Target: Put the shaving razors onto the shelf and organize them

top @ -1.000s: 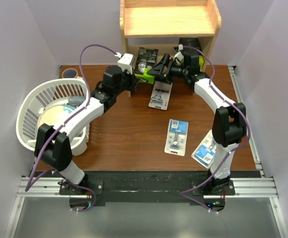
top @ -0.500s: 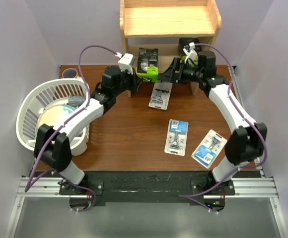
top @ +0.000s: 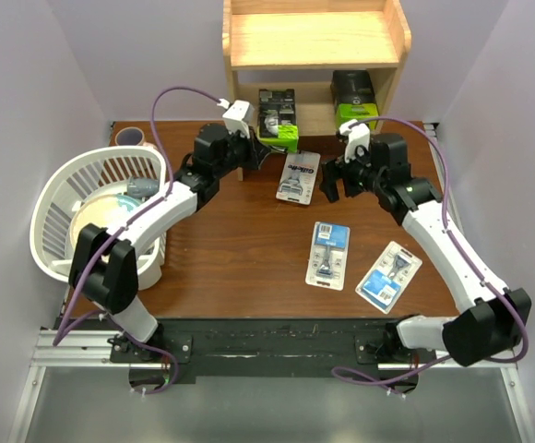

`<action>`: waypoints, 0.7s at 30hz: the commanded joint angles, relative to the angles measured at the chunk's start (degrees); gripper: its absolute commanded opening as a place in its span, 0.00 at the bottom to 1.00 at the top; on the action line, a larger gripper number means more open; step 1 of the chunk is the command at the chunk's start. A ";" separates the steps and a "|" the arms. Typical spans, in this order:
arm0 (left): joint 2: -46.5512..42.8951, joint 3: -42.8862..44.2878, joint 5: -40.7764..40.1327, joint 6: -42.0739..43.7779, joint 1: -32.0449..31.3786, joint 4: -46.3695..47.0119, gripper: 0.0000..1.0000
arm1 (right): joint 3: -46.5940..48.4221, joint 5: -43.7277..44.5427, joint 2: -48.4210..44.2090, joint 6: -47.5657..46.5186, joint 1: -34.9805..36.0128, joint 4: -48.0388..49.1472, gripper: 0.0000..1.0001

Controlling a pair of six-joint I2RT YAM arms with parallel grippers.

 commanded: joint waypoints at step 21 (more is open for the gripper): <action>-1.31 3.64 -1.54 2.40 0.45 3.74 0.43 | -16.37 14.75 -11.77 -29.30 7.95 12.86 0.87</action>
